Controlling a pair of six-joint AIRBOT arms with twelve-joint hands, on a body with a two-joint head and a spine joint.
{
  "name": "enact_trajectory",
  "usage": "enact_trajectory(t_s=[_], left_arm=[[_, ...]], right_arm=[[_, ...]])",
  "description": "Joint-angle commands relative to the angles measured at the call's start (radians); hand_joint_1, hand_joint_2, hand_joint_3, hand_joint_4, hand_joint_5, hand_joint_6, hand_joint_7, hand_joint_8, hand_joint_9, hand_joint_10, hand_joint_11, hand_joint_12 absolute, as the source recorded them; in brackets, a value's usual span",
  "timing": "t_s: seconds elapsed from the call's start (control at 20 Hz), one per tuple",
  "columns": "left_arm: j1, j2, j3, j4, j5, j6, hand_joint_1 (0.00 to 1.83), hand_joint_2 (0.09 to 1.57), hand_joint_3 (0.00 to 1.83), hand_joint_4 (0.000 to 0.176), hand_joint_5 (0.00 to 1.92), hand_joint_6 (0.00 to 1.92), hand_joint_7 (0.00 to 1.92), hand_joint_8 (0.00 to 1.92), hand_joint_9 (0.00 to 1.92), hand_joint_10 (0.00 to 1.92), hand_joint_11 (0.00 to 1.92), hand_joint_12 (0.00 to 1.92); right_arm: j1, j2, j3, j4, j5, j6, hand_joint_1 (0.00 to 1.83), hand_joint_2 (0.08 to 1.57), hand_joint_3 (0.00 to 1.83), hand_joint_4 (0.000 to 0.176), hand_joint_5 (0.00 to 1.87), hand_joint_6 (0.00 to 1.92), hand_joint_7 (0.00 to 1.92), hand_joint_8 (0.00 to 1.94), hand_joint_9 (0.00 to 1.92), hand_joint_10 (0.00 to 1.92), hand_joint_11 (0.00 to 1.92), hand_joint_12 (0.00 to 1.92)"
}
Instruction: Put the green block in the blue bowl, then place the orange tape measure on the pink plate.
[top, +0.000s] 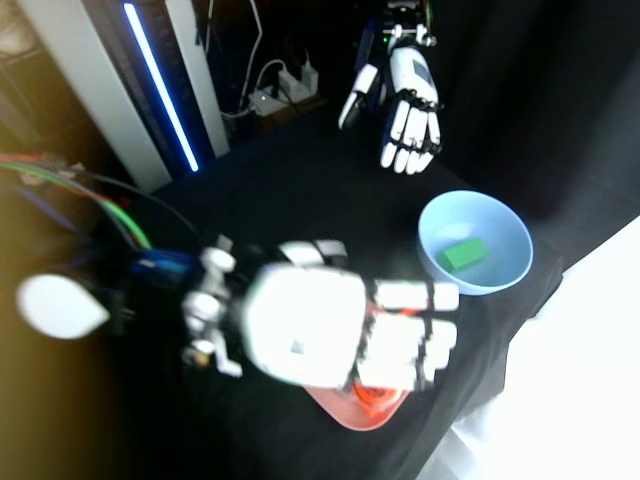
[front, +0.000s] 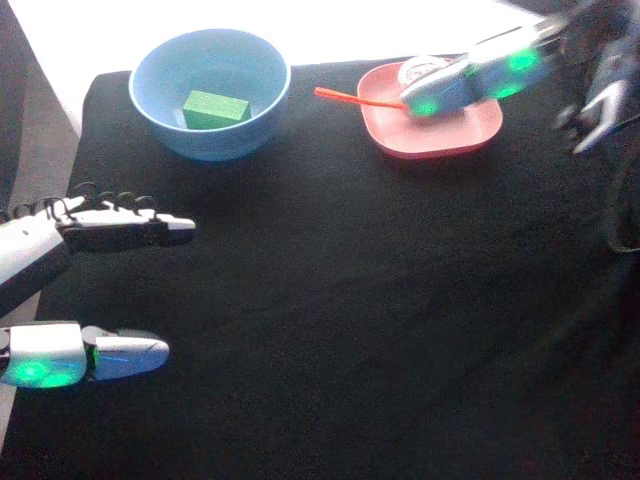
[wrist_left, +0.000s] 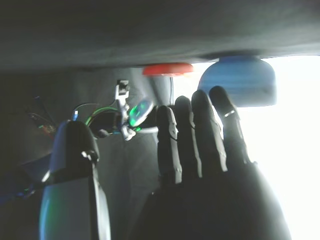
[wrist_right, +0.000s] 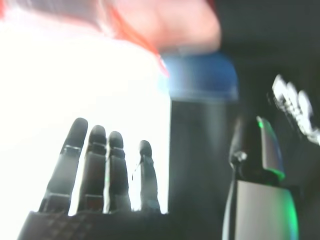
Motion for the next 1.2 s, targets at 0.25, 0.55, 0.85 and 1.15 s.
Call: enact_trajectory(t_s=[0.25,0.55,0.85,1.15], left_arm=[[0.111,0.064,-0.057,-0.095,-0.332,-0.007,0.86,0.94,0.00,0.065,0.30,0.00,0.21,0.00,0.14,0.00,0.00,0.53],[0.240,0.112,-0.144,-0.183,-0.557,0.045,0.65,0.93,0.00,0.145,0.15,0.00,0.19,0.00,0.25,0.01,0.00,0.81],[0.166,0.063,-0.114,-0.170,-0.557,0.062,0.45,0.96,0.00,0.175,0.07,0.00,0.13,0.00,0.22,0.00,0.00,0.82],[0.118,0.031,-0.089,-0.165,-0.557,0.060,0.30,1.03,0.00,0.093,0.02,0.00,0.09,0.01,0.16,0.00,0.00,0.76]], right_arm=[[-0.106,0.242,-0.237,0.287,0.447,-0.113,0.82,0.84,0.01,0.176,0.09,0.01,0.06,0.02,0.01,0.00,0.00,0.00],[-0.469,0.343,-0.431,0.575,0.845,-0.130,0.77,0.80,0.00,0.163,0.14,0.00,0.19,0.01,0.08,0.01,0.00,0.00],[-0.651,0.282,-0.480,0.750,1.001,-0.132,0.76,0.79,0.00,0.176,0.12,0.00,0.13,0.00,0.07,0.00,0.00,0.00],[-0.655,0.271,-0.475,0.764,0.999,-0.132,0.78,0.79,0.00,0.176,0.12,0.01,0.13,0.00,0.02,0.00,0.00,0.00]])
